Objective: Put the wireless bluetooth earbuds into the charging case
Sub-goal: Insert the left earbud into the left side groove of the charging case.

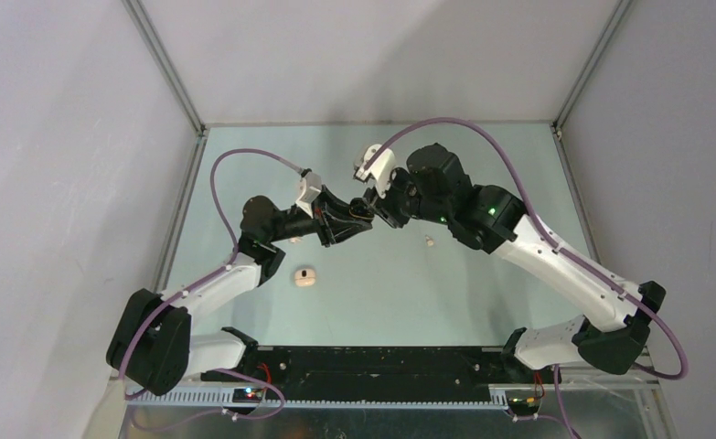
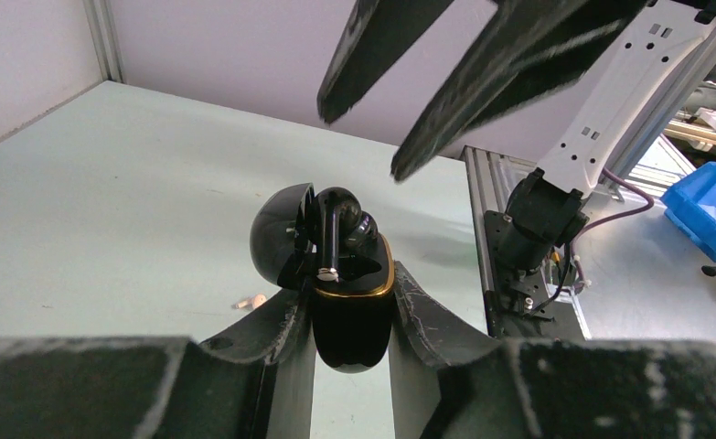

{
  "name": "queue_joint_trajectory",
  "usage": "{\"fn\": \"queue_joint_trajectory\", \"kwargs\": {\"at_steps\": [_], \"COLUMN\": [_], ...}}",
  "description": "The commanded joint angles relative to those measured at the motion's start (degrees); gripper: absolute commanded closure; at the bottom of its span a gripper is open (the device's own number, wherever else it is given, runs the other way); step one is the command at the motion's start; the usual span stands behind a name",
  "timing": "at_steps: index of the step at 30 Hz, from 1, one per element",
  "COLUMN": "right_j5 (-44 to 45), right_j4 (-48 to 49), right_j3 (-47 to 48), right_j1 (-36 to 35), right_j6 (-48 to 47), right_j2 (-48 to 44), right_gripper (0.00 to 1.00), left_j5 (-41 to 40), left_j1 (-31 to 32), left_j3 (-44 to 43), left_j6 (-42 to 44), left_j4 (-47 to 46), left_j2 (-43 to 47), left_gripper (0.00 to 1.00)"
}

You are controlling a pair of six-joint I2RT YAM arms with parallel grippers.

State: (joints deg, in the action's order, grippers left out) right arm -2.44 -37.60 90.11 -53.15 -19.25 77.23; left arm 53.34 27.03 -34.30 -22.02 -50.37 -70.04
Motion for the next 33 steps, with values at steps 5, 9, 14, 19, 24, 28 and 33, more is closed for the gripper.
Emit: {"fn": "queue_joint_trajectory", "kwargs": {"at_steps": [5, 9, 14, 19, 24, 28, 33], "right_j5": [0.35, -0.53, -1.42, -0.52, 0.41, 0.54, 1.05], "right_j4": [6.36, 7.14, 7.09, 7.57, 8.04, 7.92, 7.84], "right_j3": [-4.65, -5.51, -5.71, -5.69, -5.27, -4.83, -4.31], "right_j1": [-0.48, -0.59, -0.88, -1.07, -1.26, -1.22, -1.30], "right_j6": [-3.32, -3.76, -4.29, -4.13, -4.01, -4.05, -4.29], "right_j2": [-0.54, -0.57, -0.77, -0.25, 0.70, 1.32, 1.82], "right_gripper": [0.62, 0.62, 0.60, 0.60, 0.60, 0.63, 0.77], "left_j5": [0.95, 0.96, 0.91, 0.87, 1.04, 1.06, 1.06], "left_j1": [-0.04, -0.04, -0.02, -0.05, -0.04, -0.06, -0.04], "left_j3": [-1.64, -1.57, -1.62, -1.60, -1.64, -1.57, -1.55], "left_j6": [-0.32, -0.30, -0.28, -0.26, -0.22, -0.15, -0.28], "left_j4": [-2.63, -2.63, -2.54, -2.46, -2.45, -2.45, -2.45], "left_j2": [1.81, 1.83, 1.83, 1.82, 1.91, 1.88, 1.92], "left_gripper": [1.00, 1.00, 1.00, 1.00, 1.00, 1.00, 0.99]}}
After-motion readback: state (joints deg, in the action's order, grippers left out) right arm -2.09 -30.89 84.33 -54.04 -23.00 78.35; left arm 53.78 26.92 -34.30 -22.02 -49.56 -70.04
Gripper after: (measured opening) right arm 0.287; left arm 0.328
